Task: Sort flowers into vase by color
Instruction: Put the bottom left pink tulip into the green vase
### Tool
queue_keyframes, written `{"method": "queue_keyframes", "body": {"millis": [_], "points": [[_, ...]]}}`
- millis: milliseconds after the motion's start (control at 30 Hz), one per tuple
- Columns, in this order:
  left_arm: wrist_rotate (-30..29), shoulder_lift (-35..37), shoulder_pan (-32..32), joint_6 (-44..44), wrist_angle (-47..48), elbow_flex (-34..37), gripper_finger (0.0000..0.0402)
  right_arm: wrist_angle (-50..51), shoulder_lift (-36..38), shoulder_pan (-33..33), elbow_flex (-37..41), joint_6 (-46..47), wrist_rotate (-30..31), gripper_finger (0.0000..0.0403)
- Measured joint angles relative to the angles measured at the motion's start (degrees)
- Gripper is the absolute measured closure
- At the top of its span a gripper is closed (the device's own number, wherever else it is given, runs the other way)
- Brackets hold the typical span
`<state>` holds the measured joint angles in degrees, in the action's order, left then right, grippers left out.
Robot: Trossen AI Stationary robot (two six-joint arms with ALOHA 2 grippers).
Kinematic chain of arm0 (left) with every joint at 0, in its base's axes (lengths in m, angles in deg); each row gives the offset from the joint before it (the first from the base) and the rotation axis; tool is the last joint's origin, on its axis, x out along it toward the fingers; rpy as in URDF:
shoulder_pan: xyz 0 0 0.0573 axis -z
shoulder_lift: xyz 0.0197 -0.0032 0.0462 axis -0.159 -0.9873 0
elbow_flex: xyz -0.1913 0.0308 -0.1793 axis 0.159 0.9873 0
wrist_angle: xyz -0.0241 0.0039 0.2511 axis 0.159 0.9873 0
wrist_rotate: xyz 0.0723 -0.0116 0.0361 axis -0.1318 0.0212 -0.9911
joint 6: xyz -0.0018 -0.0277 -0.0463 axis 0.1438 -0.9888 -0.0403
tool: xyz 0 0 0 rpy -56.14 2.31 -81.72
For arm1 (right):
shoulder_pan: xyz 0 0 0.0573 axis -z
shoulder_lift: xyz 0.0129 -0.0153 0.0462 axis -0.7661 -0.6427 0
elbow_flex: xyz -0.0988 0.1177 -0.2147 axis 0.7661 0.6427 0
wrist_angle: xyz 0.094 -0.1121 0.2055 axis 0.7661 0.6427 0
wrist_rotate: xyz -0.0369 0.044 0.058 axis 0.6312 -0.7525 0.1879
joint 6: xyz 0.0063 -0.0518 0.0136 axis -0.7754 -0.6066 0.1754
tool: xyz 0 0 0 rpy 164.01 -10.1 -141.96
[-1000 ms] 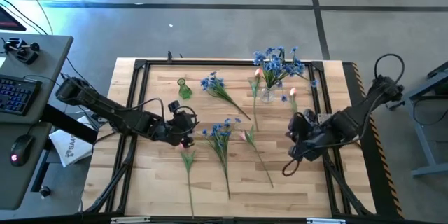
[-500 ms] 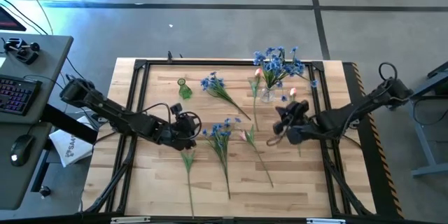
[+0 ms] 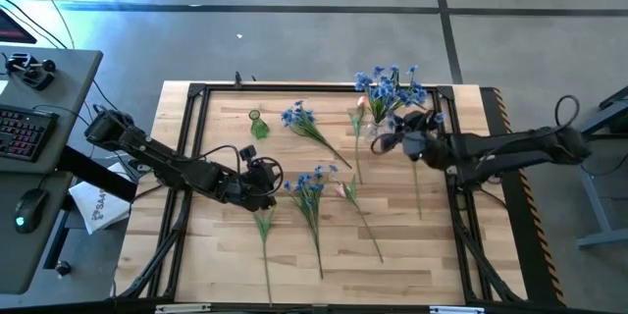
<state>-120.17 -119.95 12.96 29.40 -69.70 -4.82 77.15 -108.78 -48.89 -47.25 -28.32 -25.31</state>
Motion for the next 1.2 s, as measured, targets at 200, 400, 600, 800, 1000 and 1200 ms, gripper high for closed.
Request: {"method": "queue_keyframes", "body": {"millis": [200, 400, 600, 800, 1000, 1200], "points": [[0.0, 0.0, 0.0, 0.0, 0.0, 0.0, 0.0287, -1.2, 2.2, 6.0, 0.0, -5.4, -7.3, 0.0403], [0.0, 0.0, 0.0, -0.1, 0.0, 0.0, 0.0287, 3.1, 5.6, 7.0, -2.1, -8.8, -16.4, 0.0403], [0.0, 0.0, 0.1, -1.1, 0.7, 0.0, 0.0287, 27.9, 7.3, 6.9, -12.7, 3.5, -27.1, 0.0402], [0.0, 2.1, 0.8, -12.3, 12.7, 0.0, 0.0287, 37.4, 6.0, 1.0, -15.2, 13.8, -33.3, 0.0402], [1.4, 6.4, 4.5, -29.7, 30.5, 0.0, 0.0287, 35.5, 3.1, -9.1, -10.9, 23.2, -29.0, 0.0402], [12.5, 7.4, 9.2, -38.2, 32.5, 0.0, 0.0287, 21.2, -2.5, -18.3, -3.9, 27.6, -27.0, 0.0402]]}}
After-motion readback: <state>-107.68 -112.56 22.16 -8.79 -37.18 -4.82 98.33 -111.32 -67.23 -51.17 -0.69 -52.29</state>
